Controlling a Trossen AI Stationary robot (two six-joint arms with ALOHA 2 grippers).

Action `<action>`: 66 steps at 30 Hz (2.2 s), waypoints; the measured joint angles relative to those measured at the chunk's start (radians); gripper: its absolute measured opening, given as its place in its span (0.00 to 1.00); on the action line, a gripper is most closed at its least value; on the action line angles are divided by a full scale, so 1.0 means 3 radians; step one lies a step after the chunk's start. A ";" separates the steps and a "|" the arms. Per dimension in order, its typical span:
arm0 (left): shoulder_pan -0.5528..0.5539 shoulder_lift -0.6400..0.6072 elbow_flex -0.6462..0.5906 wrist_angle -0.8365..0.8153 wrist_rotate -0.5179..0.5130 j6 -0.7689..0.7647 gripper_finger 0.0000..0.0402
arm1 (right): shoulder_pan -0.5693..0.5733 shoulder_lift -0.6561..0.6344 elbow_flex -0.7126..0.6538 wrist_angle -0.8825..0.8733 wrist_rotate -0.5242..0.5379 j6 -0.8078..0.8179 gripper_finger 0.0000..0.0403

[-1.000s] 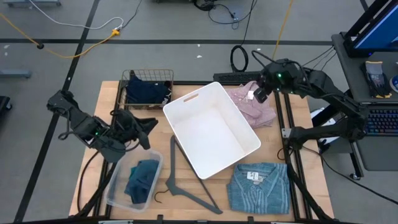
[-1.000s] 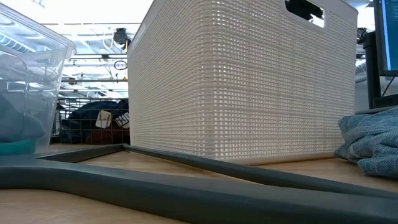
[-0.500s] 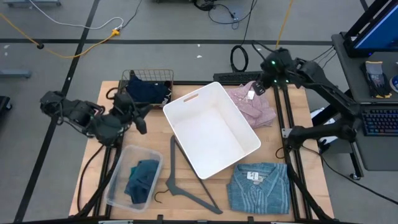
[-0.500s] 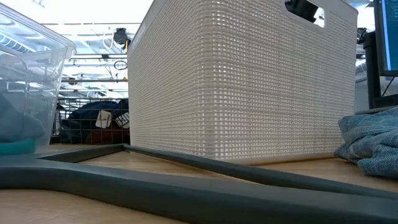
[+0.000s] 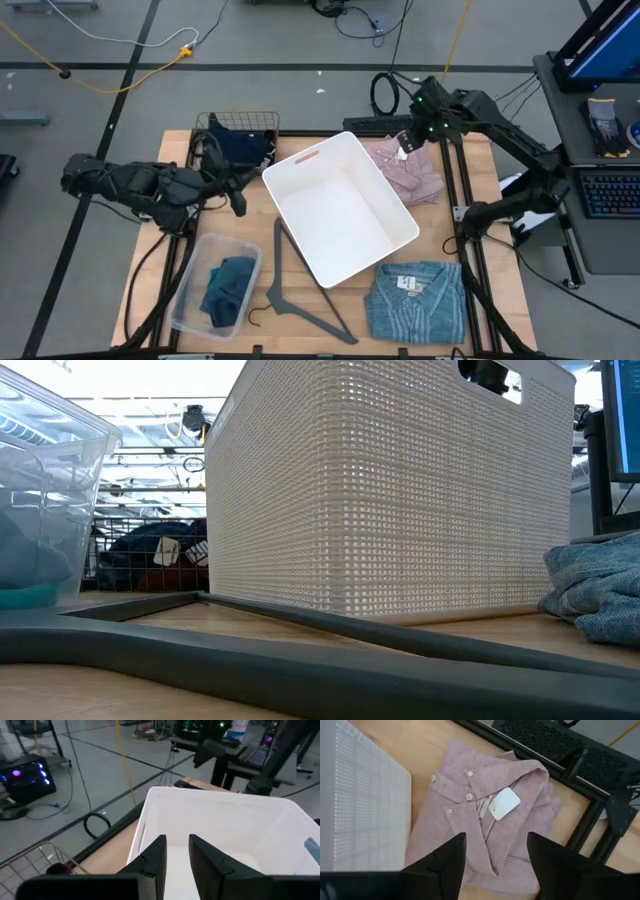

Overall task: Pick & Place Cloths
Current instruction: Put the pink polo into the white bin

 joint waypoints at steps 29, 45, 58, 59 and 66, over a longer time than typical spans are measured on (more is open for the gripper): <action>0.0509 -0.0825 -0.0786 0.0605 0.0614 0.0335 0.20 | -0.0404 0.0113 -0.1106 0.0739 -0.0090 0.0459 0.52; 0.0792 -0.0826 -0.0786 0.0608 0.0910 0.0222 0.20 | -0.0458 0.0112 -0.1320 0.1448 0.0182 -0.0080 0.52; 0.0801 -0.0825 -0.0786 0.0616 0.0875 0.0225 0.20 | -0.0554 0.0112 -0.1320 0.1265 0.0179 -0.0092 0.55; 0.0801 -0.0825 -0.0786 0.0617 0.0875 0.0222 0.20 | -0.0566 0.0112 -0.1320 0.1253 0.0179 -0.0103 0.56; 0.0801 -0.0825 -0.0786 0.0617 0.0873 0.0176 0.20 | -0.0584 0.0112 -0.1320 0.1191 0.0153 -0.0194 0.69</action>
